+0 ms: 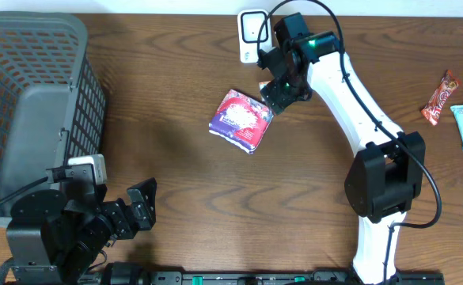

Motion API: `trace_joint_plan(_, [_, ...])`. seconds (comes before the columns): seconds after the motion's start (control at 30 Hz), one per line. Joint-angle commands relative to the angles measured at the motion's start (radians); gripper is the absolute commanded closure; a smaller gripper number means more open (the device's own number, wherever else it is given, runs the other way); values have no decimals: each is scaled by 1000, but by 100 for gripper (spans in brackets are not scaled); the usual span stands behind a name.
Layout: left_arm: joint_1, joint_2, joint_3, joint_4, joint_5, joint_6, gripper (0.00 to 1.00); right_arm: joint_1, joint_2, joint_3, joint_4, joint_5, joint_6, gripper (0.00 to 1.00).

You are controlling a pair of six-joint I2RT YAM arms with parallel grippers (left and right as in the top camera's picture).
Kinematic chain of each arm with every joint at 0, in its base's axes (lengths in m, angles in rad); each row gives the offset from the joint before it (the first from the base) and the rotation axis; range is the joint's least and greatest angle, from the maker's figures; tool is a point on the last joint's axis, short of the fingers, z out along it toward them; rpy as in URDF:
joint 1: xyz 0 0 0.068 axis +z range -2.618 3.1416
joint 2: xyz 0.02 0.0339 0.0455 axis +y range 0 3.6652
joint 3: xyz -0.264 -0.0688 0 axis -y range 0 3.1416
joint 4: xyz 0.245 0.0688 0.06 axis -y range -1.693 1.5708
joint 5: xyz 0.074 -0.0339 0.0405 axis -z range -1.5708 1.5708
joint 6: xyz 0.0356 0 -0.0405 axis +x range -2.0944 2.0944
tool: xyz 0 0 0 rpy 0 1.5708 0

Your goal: Scan the item barcode

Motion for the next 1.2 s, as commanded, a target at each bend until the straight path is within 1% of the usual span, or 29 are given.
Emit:
trace_joint_plan(0.0, [4,0,14,0,14,2,2,-26,-26,6,55,32,77,16])
trace_joint_plan(0.03, [4,0,14,0,14,2,2,-35,-26,6,71,43,136,11])
trace_joint_plan(0.07, [4,0,14,0,14,2,2,-43,-26,6,80,50,182,4])
trace_joint_plan(0.1, [4,0,14,0,14,2,2,-56,-26,6,90,49,231,1])
trace_joint_plan(0.13, [4,0,14,0,14,2,2,-71,-26,6,91,45,254,1])
trace_joint_plan(0.27, [4,0,14,0,14,2,2,-104,-24,-21,93,28,253,1])
trace_joint_plan(0.37, [4,0,14,0,14,2,2,-133,-17,-50,120,-29,253,6])
trace_joint_plan(0.4, [4,0,14,0,14,2,2,-143,-11,-60,130,-68,251,10])
trace_joint_plan(0.43, [4,0,14,0,14,2,2,-151,-8,-70,140,-105,245,14])
trace_joint_plan(0.47, [4,0,14,0,14,2,2,-157,-2,-82,151,-143,229,22])
trace_joint_plan(0.5, [4,0,14,0,14,2,2,-164,2,-92,159,-178,213,31])
trace_joint_plan(0.57, [4,0,14,0,14,2,2,-171,8,-107,176,-190,220,80])
trace_joint_plan(0.6, [4,0,14,0,14,2,2,-173,8,-113,181,-190,226,86])
trace_joint_plan(0.63, [4,0,14,0,14,2,2,-174,8,-117,183,-190,230,80])
trace_joint_plan(0.67, [4,0,14,0,14,2,2,-174,8,-117,183,-190,230,53])
trace_joint_plan(0.7, [4,0,14,0,14,2,2,-174,8,-117,183,-191,230,35])
trace_joint_plan(0.73, [4,0,14,0,14,2,2,-172,8,-117,183,-191,230,20])
trace_joint_plan(0.77, [4,0,14,0,14,2,2,-168,8,-117,182,-190,230,14])
trace_joint_plan(0.9, [4,0,14,0,14,2,2,-157,8,-117,189,-164,230,12])
trace_joint_plan(0.93, [4,0,14,0,14,2,2,-156,8,-117,193,-146,230,14])
trace_joint_plan(1.0, [4,0,14,0,14,2,2,-155,9,-118,201,-107,231,16])
trace_joint_plan(1.03, [4,0,14,0,14,2,2,-156,9,-119,207,-90,238,20])
trace_joint_plan(1.1, [4,0,14,0,14,2,2,-156,10,-125,225,-81,257,23])
trace_joint_plan(1.13, [4,0,14,0,14,2,2,-156,10,-128,232,-81,257,28])
trace_joint_plan(1.17, [4,0,14,0,14,2,2,-156,10,-132,242,-82,257,40])
